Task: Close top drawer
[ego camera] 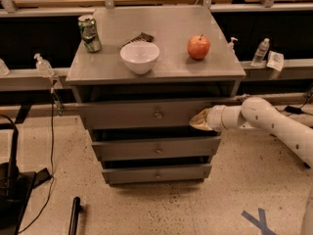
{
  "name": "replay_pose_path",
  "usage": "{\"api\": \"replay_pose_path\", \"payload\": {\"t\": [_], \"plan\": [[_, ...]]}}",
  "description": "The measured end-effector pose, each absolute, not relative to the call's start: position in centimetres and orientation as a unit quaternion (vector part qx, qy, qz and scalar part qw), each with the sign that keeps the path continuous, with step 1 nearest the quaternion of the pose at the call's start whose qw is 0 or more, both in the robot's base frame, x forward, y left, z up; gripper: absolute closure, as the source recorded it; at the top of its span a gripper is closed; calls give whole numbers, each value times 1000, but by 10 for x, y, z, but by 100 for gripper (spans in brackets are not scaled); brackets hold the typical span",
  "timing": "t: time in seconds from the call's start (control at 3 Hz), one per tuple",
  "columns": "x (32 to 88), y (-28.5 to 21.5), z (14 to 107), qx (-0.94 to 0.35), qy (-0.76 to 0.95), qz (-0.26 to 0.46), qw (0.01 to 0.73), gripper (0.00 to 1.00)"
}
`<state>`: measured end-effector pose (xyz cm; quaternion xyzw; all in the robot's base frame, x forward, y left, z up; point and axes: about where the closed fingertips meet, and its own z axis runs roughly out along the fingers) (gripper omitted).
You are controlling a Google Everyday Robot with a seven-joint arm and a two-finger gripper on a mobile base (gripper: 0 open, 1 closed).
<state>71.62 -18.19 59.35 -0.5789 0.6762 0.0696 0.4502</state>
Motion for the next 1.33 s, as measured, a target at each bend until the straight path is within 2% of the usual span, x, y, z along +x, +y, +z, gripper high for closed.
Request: {"api": "replay_pose_path", "payload": {"t": [0.67, 1.33], "plan": [[679, -207, 632, -557, 668, 104, 483, 100], [648, -204, 638, -540, 708, 123, 439, 100]]}}
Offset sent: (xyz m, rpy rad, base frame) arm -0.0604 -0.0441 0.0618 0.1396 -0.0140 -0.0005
